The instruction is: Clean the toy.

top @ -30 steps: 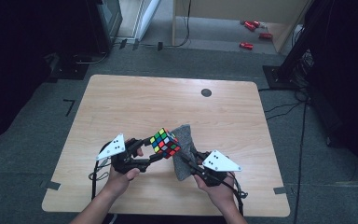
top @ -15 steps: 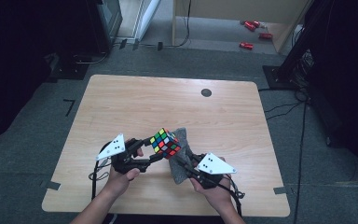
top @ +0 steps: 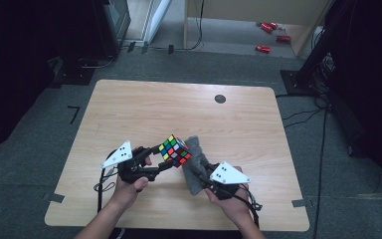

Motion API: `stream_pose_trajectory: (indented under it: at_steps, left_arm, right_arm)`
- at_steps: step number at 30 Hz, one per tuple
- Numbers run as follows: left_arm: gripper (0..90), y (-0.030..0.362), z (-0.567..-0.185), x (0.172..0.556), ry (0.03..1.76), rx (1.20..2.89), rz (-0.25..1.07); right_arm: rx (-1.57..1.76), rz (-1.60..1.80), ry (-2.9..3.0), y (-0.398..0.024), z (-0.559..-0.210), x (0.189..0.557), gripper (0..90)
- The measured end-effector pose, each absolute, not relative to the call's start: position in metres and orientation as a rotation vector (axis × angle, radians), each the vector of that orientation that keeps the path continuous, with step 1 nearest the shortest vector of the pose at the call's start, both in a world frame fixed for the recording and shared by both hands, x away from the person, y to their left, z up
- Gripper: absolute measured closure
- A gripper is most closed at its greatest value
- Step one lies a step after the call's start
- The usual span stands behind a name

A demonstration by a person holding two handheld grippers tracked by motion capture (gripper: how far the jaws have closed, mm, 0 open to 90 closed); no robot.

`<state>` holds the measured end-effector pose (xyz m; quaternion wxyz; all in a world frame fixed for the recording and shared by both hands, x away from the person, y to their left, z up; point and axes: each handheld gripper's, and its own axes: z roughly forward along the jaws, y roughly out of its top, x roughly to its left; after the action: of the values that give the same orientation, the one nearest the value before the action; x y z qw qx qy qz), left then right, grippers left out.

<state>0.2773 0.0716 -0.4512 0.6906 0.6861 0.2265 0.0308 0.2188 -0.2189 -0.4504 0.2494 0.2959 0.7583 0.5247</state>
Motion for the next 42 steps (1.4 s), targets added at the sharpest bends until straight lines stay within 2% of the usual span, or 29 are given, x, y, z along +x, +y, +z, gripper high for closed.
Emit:
stream_pose_trajectory:
  at_steps: [7,20,22,25,28,34,42]
  left_arm:
    - [35.2,0.070,-0.453,0.278,0.507,1.550,0.066]
    - [35.2,0.070,-0.454,0.279,0.510,1.558,0.067]
    - [35.2,0.070,-0.454,0.279,0.513,1.559,0.068]
    - [35.2,0.070,-0.454,0.279,0.518,1.560,0.069]
    - [35.2,0.070,-0.454,0.280,0.530,1.561,0.069]
    - [35.2,0.070,-0.456,0.283,0.585,1.583,0.065]
    - [35.2,0.066,-0.458,0.287,0.642,1.577,0.017]
  right_arm:
    - [1.096,1.249,2.037,-0.251,-0.472,0.244,70.2]
    - [1.268,1.104,2.105,-0.258,-0.503,0.263,69.3]
    - [1.263,1.114,2.104,-0.258,-0.504,0.263,60.8]
    - [1.253,1.142,2.078,-0.259,-0.501,0.262,39.0]
    - [1.206,1.186,2.018,-0.261,-0.490,0.256,30.7]
    - [1.035,1.331,1.933,-0.254,-0.467,0.239,26.7]
    - [0.838,1.410,1.959,-0.223,-0.462,0.224,26.7]
